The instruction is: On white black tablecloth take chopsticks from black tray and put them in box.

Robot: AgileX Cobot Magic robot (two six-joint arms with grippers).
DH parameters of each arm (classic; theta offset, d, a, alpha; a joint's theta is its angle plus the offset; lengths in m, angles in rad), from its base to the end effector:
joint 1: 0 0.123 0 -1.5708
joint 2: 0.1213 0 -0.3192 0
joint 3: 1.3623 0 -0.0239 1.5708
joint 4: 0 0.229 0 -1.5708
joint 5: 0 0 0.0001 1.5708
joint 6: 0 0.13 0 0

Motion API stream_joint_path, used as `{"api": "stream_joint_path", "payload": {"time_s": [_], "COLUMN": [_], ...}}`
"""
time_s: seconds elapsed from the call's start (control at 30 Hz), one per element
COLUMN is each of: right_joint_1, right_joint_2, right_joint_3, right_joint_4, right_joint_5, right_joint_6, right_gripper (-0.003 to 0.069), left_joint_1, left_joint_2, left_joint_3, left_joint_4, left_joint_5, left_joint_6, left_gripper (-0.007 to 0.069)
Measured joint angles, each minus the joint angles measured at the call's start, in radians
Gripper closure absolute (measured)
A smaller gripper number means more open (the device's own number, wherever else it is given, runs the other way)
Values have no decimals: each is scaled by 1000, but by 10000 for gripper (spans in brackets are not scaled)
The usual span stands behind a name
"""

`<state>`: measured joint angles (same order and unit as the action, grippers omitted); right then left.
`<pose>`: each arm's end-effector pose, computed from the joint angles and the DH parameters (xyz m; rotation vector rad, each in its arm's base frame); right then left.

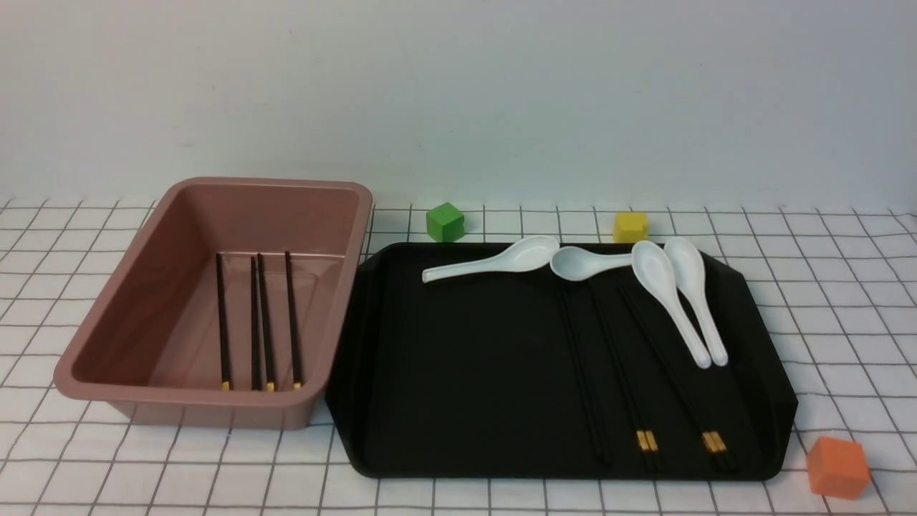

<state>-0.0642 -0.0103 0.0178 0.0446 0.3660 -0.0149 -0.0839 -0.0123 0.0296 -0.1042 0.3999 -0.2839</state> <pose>0.0339 -0.0001 0.1637 0.0733 1.8553 -0.0112 0.0318 -0.0080 0.1556 -0.2548 1.8971 -0.3527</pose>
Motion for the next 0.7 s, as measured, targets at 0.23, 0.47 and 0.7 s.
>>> {"api": "stream_joint_path", "payload": {"time_s": [0.23, 0.47, 0.7], "right_joint_1": [0, 0, 0], "right_joint_2": [0, 0, 0], "right_joint_3": [0, 0, 0], "right_joint_4": [0, 0, 0], "right_joint_5": [0, 0, 0], "right_joint_6": [0, 0, 0], "right_gripper": [419, 419, 419], "left_joint_1": [0, 1, 1], "left_joint_2": [0, 0, 0], "left_joint_3": [0, 0, 0], "left_joint_4": [2, 2, 2], "left_joint_5": [0, 0, 0], "left_joint_6": [0, 0, 0], "left_gripper": [610, 605, 603]}}
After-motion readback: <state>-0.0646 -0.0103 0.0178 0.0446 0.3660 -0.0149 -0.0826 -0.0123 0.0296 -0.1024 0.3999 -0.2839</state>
